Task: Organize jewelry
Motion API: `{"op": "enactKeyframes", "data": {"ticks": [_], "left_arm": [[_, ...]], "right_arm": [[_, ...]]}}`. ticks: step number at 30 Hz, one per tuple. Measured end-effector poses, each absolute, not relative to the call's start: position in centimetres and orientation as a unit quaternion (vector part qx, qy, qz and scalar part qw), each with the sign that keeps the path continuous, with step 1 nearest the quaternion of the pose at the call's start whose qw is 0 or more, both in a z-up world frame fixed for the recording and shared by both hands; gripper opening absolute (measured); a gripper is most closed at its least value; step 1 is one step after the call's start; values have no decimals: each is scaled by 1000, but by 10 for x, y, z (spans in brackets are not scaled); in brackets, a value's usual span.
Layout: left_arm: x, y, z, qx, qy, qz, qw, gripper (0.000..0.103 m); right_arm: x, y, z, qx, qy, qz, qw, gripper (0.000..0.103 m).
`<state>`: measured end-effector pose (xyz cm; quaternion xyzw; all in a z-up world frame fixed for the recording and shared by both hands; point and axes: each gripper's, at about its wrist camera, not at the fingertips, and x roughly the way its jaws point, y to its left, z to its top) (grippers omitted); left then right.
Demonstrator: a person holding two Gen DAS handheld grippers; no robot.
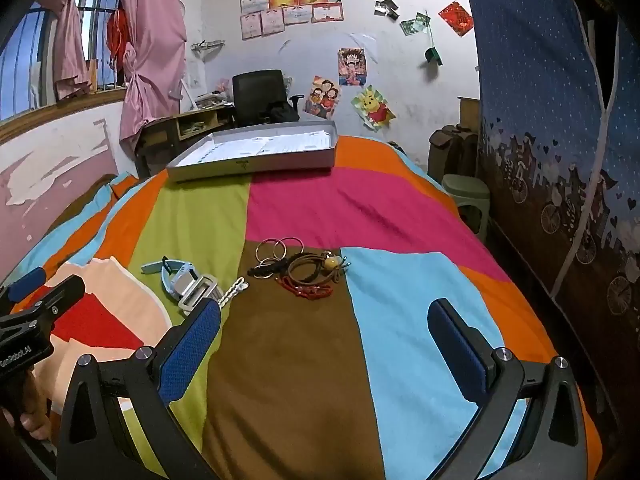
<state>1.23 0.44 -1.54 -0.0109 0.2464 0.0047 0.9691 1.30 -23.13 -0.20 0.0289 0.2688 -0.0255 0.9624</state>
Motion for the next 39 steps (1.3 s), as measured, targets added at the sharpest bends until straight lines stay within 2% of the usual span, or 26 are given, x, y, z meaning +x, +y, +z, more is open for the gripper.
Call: {"op": "enactKeyframes", "data": {"ticks": [39], "left_arm": [[11,-3,-15,6,230,1,973,103]], "right_arm": [[15,-231,3,34,266,-21,963,102]]}}
